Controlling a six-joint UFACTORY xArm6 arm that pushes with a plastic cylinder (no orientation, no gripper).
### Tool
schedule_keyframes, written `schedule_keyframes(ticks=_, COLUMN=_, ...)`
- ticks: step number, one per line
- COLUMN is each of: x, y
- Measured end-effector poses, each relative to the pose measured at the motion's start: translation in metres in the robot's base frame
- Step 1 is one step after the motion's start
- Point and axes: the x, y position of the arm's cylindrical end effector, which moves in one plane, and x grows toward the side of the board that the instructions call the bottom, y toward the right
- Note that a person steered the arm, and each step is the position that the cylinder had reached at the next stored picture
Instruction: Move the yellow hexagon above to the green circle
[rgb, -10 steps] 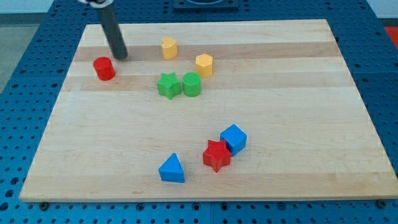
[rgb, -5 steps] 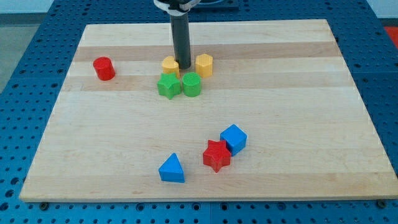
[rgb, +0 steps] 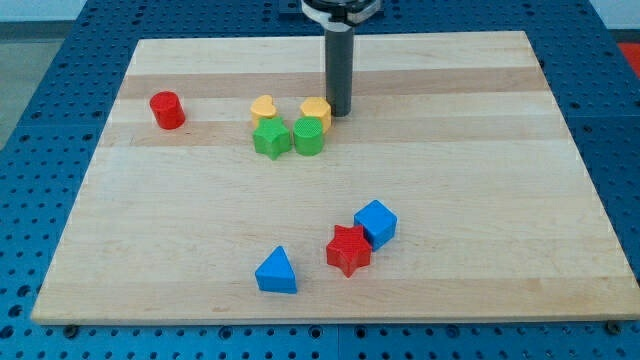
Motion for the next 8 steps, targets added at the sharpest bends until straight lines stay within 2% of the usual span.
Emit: schedule_keyframes(ticks=8, x=-0.0018, y=0.0014)
